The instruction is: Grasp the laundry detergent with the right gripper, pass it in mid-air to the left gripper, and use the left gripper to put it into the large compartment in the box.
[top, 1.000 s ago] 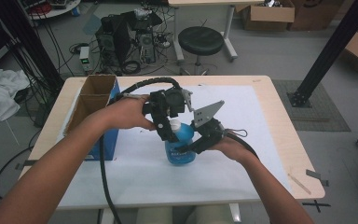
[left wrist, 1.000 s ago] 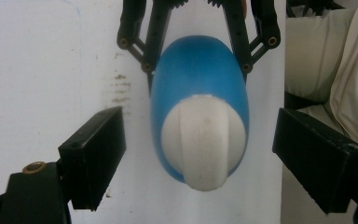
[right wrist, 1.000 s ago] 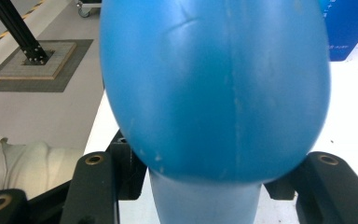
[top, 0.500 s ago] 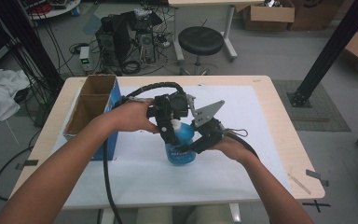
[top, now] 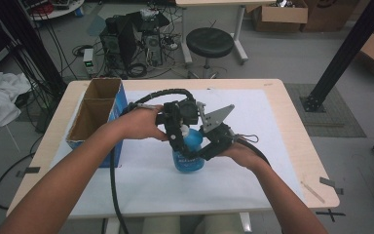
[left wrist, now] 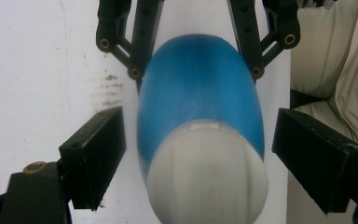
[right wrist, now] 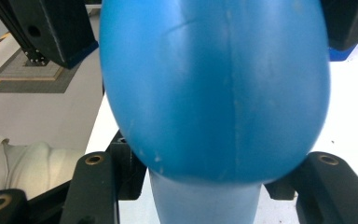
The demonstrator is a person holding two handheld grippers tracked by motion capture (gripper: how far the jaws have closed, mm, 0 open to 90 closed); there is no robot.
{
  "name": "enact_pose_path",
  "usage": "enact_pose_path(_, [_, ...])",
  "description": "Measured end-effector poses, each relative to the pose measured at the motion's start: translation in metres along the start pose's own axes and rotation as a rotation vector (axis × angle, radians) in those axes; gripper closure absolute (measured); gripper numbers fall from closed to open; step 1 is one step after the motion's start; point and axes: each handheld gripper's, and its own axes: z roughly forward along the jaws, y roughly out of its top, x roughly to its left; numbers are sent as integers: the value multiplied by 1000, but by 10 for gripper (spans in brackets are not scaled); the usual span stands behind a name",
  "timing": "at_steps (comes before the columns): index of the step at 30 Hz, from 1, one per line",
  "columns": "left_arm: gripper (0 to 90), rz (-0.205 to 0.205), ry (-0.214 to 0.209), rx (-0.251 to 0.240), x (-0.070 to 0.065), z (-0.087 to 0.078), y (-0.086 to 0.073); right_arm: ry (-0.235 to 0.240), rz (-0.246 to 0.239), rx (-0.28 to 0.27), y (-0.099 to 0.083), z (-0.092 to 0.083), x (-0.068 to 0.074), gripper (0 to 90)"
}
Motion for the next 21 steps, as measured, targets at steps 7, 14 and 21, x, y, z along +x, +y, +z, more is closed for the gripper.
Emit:
enact_pose_path(7, [200,7,0,7,0,3,0,0,2,-3,0,-1,0,436])
enact_pose_path(14, [201,7,-3,16,0,6,0,3,2,-3,0,-1,0,436])
enact_pose_path(21, [214,8,1,18,0,6,1,2,4,-4,0,-1,0,436])
